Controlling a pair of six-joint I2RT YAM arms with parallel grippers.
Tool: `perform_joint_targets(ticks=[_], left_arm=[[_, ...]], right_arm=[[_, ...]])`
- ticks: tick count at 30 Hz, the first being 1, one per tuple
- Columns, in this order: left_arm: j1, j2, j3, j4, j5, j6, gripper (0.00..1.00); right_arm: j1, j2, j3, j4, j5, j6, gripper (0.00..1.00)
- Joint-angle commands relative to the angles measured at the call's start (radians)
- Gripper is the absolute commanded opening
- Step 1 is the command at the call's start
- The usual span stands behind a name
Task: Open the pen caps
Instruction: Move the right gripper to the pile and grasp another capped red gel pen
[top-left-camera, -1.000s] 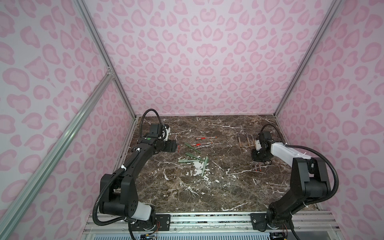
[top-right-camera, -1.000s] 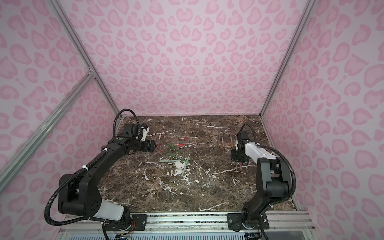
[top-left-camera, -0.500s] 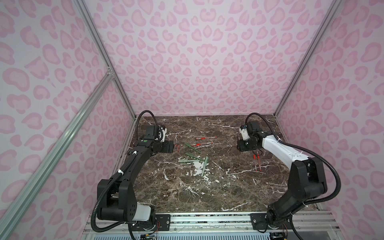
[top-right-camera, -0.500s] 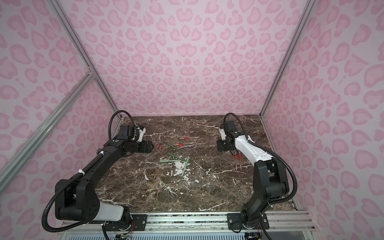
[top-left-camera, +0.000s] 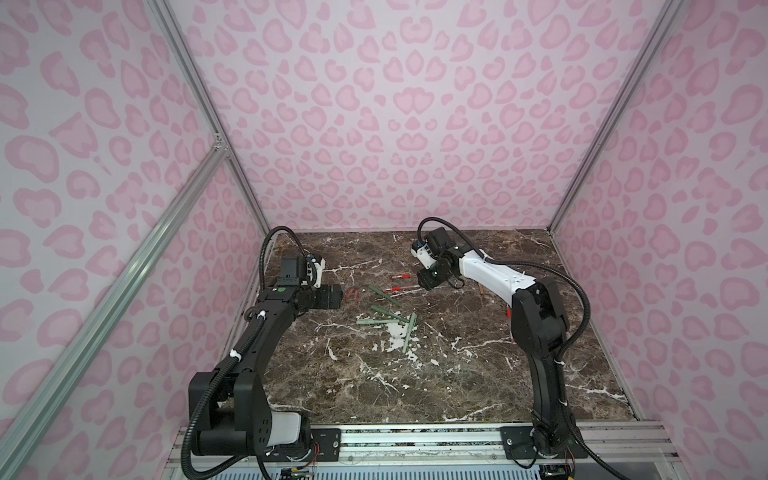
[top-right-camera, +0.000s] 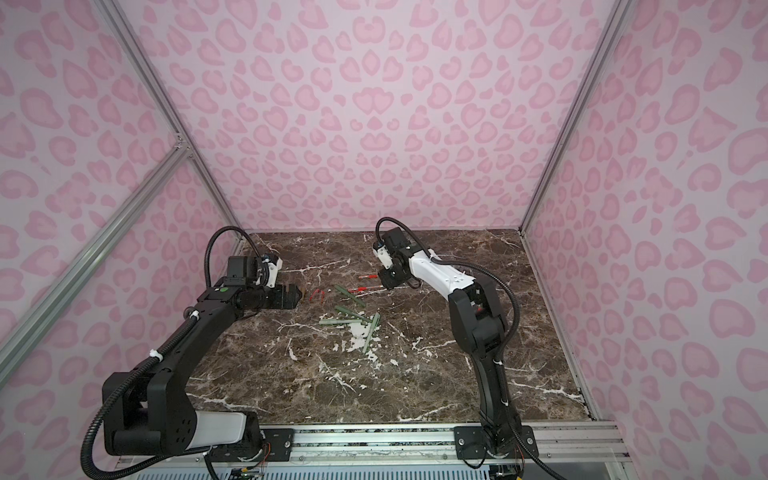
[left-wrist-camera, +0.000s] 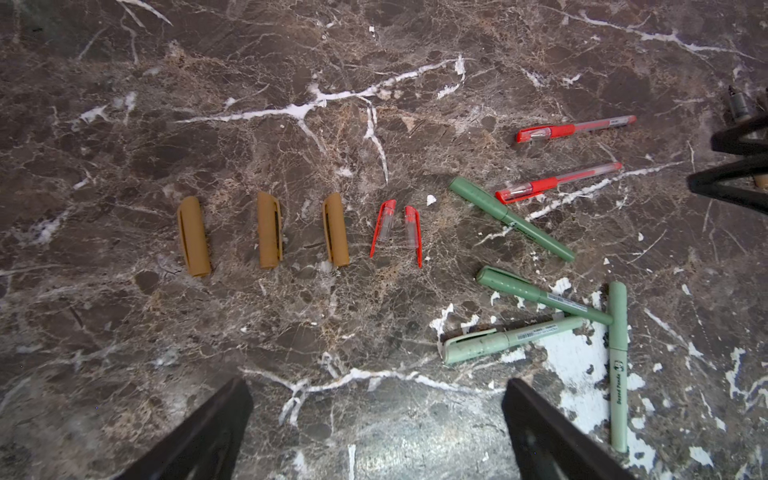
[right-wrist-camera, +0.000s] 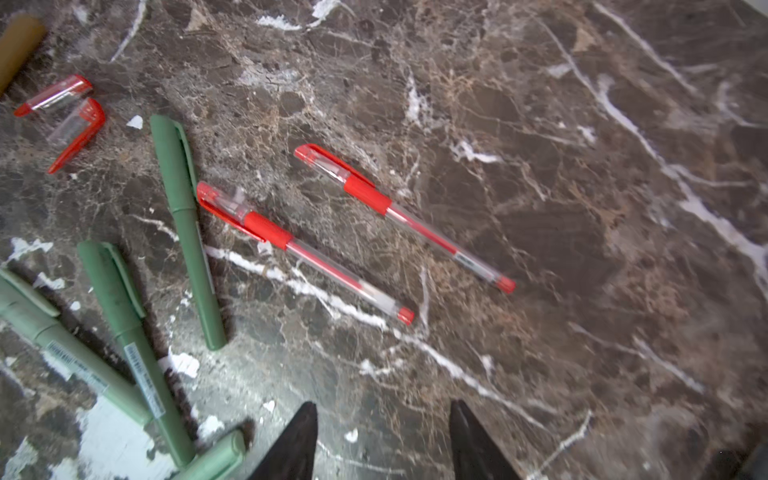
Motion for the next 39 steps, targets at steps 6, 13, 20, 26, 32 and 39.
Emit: perform_joint_targets(ticks=[6, 13, 20, 26, 32, 39], left_arm=[[0.01, -0.002, 0.004, 0.019, 0.025, 0.014, 0.97], [0.013, 0.005, 0.008, 0.017, 0.028, 0.01, 0.98], [0.014, 0.01, 0.013, 0.015, 0.029, 0.008, 0.98], [0.015, 0.012, 0.013, 0.018, 0.03, 0.006, 0.98], [0.015, 0.012, 0.014, 0.018, 0.028, 0.007, 0.98], [0.016, 0.017, 0.02, 0.016, 0.03, 0.002, 0.98]], right_arm=[[0.037, 0.231, 0.303, -0.158, -0.005, -0.05, 0.54], [0.04, 0.313, 0.385, -0.145, -0.037, -0.028, 0.53], [0.047, 0.343, 0.396, -0.144, -0.051, -0.039, 0.47], [0.049, 0.345, 0.372, -0.151, -0.05, -0.053, 0.41], [0.062, 0.321, 0.317, -0.162, -0.025, -0.084, 0.32], [0.071, 0.284, 0.258, -0.159, -0.019, -0.116, 0.19]])
